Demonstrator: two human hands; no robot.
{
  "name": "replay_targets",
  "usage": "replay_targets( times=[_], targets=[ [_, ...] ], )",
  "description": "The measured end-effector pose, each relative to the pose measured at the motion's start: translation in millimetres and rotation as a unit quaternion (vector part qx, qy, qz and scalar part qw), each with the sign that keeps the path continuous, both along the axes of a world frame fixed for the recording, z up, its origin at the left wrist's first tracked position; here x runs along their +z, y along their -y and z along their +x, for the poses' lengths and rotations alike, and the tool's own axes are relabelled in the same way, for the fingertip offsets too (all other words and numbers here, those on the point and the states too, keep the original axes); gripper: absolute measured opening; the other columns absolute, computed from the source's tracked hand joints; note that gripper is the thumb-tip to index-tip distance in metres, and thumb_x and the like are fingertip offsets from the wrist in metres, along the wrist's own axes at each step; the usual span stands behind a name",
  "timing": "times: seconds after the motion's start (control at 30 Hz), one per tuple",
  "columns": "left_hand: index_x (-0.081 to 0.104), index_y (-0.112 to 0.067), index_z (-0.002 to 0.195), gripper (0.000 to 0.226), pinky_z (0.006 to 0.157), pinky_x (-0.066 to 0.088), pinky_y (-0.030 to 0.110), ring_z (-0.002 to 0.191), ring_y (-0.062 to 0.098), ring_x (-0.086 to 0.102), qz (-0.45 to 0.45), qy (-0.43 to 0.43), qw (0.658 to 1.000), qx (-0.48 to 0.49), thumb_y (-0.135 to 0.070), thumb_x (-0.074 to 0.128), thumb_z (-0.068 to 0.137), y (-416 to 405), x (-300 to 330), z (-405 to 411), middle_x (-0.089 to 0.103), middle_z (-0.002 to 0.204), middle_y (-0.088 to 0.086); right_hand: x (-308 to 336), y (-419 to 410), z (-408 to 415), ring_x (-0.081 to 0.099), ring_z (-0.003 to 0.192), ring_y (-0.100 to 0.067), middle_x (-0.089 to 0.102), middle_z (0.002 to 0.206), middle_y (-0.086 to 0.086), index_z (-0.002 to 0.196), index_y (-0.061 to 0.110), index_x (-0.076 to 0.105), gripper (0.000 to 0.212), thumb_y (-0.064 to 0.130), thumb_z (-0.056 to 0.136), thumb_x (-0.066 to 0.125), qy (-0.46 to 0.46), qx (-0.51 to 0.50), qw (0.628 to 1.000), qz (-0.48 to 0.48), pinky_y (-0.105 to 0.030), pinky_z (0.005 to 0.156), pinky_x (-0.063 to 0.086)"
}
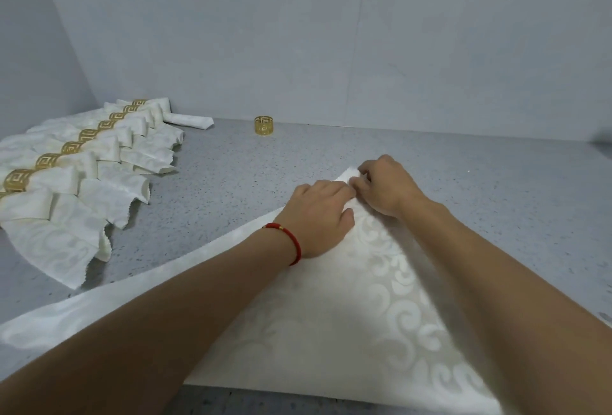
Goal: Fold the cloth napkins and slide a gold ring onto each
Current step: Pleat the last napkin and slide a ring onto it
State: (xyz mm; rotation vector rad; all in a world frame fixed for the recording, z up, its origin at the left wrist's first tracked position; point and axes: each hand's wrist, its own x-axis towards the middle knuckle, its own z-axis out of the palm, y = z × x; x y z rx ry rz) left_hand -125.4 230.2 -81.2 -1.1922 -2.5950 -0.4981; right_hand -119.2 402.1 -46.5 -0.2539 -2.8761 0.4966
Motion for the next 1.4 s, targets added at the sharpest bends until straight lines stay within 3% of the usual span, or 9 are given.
replay_targets(
  times=[0.17,0.37,0.53,0.63,0.7,0.87,1.17,1.3,1.4],
  targets=[
    [0.048,-0.018,0.137,0.042,0.106,0.032,0.037,0.124,0.016,0.046,0.030,0.022,0.999,0.010,-0.031,0.046,0.097,0.2,1.4,2.3,0.046,0.140,-0.005,-2.3,1.1,-1.7,0.067,0.087,-0.021,0.070,0.088,0.003,0.087,0.023,0.069,0.003,0.021,0.089,0.069,-0.041,-0.003,0.994,-0.097,-0.043,0.085,0.056],
    [0.037,-0.018,0.144,0.057,0.106,0.035,0.036,0.129,0.021,0.037,0.085,0.153,0.983,0.059,-0.030,0.057,0.092,2.4,13.9,-2.5,0.041,0.142,0.001,0.0,1.8,15.9,0.066,0.081,-0.018,0.068,0.083,0.004,0.089,0.026,0.064,0.021,0.007,0.081,0.068,-0.098,0.012,0.986,-0.132,-0.037,0.074,0.057],
    [0.045,-0.030,0.138,0.039,0.091,0.047,0.048,0.107,0.028,0.054,0.150,0.165,0.964,0.142,-0.031,0.035,0.101,-14.3,31.8,-7.3,0.066,0.095,0.002,-12.5,0.6,27.5,0.065,0.077,-0.017,0.068,0.080,0.004,0.095,0.022,0.069,0.028,-0.001,0.080,0.067,-0.137,0.051,0.983,-0.108,-0.035,0.074,0.056],
    [0.063,-0.032,0.098,0.032,0.091,0.043,0.046,0.104,0.028,0.052,0.140,0.118,0.964,0.191,-0.041,0.033,0.103,-23.7,24.8,-11.0,0.066,0.094,0.002,-11.2,-5.0,31.2,0.065,0.079,-0.012,0.067,0.090,0.005,0.107,0.025,0.068,0.035,-0.001,0.083,0.071,-0.120,0.047,0.977,-0.173,-0.016,0.067,0.051],
    [0.051,-0.028,0.063,0.046,0.088,0.043,0.046,0.097,0.029,0.052,0.149,0.107,0.962,0.205,-0.049,0.037,0.101,-24.8,18.2,-15.3,0.062,0.083,0.002,-7.9,-10.4,34.3,0.064,0.079,-0.011,0.066,0.096,0.004,0.117,0.027,0.063,0.045,-0.003,0.084,0.071,-0.101,0.055,0.971,-0.209,-0.011,0.064,0.050],
    [0.077,-0.027,0.079,0.057,0.084,0.048,0.042,0.091,0.025,0.058,0.200,0.137,0.953,0.181,-0.056,0.032,0.097,-22.2,13.9,-20.7,0.071,0.078,-0.003,-5.0,-12.2,44.4,0.066,0.074,-0.005,0.074,0.085,0.013,0.103,0.026,0.066,0.039,-0.008,0.085,0.057,-0.106,0.070,0.975,-0.183,-0.021,0.070,0.054],
    [0.073,-0.029,0.096,0.011,0.093,0.046,0.042,0.103,0.018,0.056,0.128,0.057,0.979,0.149,-0.037,0.066,0.091,-19.1,13.3,-16.9,0.067,0.102,-0.007,-9.8,-9.5,40.4,0.059,0.094,-0.004,0.068,0.105,0.016,0.113,0.025,0.073,0.019,0.023,0.094,0.069,-0.112,0.087,0.984,-0.104,-0.018,0.083,0.045],
    [0.065,-0.028,0.091,0.005,0.087,0.039,0.036,0.098,0.018,0.052,0.069,0.001,0.989,0.133,-0.031,0.064,0.095,-18.7,23.1,-10.2,0.063,0.093,-0.007,-7.1,-8.8,37.8,0.062,0.093,-0.015,0.069,0.087,0.015,0.095,0.027,0.075,0.007,0.026,0.089,0.073,-0.081,0.074,0.993,-0.053,-0.044,0.088,0.053],
    [0.055,-0.028,0.086,0.014,0.084,0.034,0.034,0.091,0.017,0.051,0.016,-0.051,0.992,0.112,-0.021,0.063,0.094,-16.3,31.2,-6.1,0.060,0.085,-0.009,-1.5,-6.6,41.7,0.061,0.079,-0.015,0.066,0.077,0.011,0.087,0.026,0.071,0.012,0.014,0.084,0.070,-0.082,0.085,0.992,-0.036,-0.047,0.080,0.055]
  ],
)
